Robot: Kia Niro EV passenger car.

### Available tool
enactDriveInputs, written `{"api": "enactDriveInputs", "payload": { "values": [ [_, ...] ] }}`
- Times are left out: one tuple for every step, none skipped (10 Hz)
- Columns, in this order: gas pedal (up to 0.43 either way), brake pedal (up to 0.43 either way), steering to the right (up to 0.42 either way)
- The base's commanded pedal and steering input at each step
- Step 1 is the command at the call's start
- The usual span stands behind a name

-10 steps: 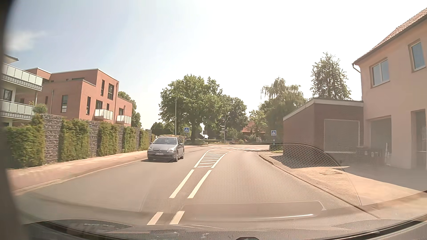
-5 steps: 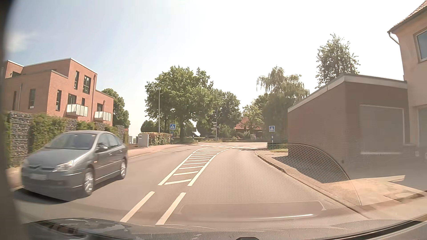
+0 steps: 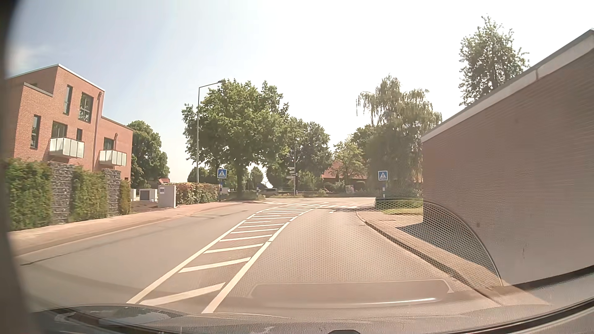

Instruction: Follow the waypoints while adhering to traffic rules and regulations

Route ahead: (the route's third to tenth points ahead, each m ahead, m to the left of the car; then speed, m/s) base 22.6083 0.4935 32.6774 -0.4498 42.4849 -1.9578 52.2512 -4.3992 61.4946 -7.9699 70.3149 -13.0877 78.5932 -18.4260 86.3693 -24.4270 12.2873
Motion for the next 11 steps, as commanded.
{"api": "enactDriveInputs", "payload": {
  "values": [
    [0.197, 0.000, 0.005],
    [0.197, 0.000, 0.005],
    [0.189, 0.000, 0.005],
    [0.177, 0.000, 0.005],
    [0.169, 0.000, 0.005],
    [0.169, 0.000, 0.006],
    [0.157, 0.000, 0.008],
    [0.138, 0.000, 0.012],
    [0.130, 0.000, 0.014],
    [0.130, 0.000, 0.015],
    [0.130, 0.000, 0.015]
  ]
}}
